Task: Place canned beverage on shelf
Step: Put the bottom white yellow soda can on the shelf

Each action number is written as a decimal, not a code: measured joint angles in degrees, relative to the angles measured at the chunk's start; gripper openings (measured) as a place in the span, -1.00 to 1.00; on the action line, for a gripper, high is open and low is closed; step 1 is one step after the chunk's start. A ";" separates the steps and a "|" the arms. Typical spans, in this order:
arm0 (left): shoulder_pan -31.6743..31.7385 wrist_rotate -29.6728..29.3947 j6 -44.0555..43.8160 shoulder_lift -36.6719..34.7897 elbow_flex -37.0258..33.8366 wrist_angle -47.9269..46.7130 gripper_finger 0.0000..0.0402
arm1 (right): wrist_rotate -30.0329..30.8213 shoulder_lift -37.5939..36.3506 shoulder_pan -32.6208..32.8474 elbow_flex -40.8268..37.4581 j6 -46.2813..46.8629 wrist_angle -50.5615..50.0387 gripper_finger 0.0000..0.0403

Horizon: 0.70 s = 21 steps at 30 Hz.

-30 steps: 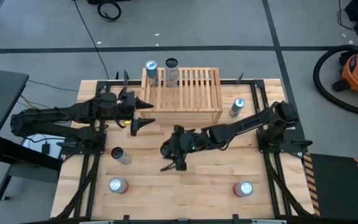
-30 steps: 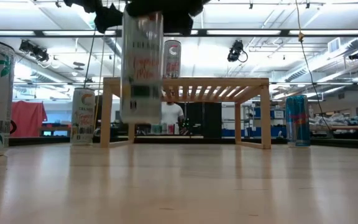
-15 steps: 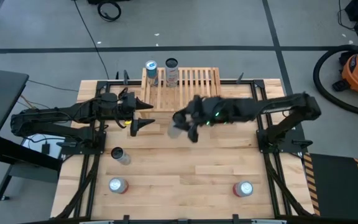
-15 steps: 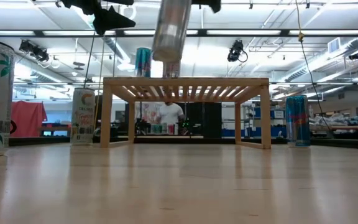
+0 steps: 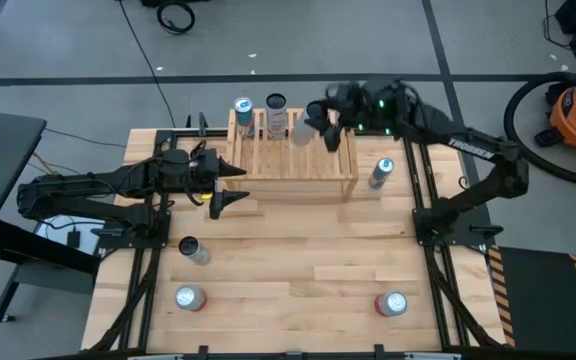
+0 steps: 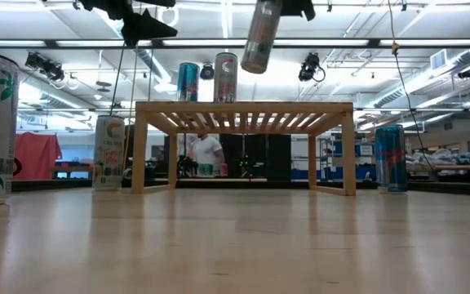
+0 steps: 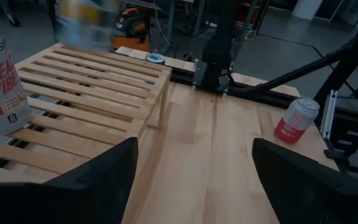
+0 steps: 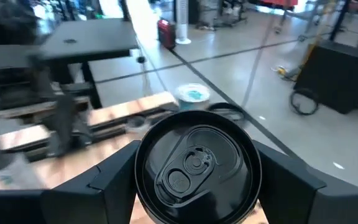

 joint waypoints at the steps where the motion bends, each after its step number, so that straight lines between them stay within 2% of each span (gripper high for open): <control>1: 0.00 0.01 0.02 0.00 0.00 -0.04 0.58 | -1.14 0.70 -1.28 1.28 -0.47 -1.38 0.34; 9: 0.00 0.01 0.08 0.00 0.00 -1.78 0.58 | -7.37 6.68 -7.38 10.07 -4.41 -8.75 0.34; 16: 0.00 0.01 0.13 0.01 0.00 -3.27 0.58 | -8.39 11.49 -11.79 11.18 -6.68 -11.08 0.34; 21: 0.00 0.01 0.13 0.00 0.00 -4.44 0.58 | -12.11 13.86 -14.59 11.16 -6.66 -11.72 0.34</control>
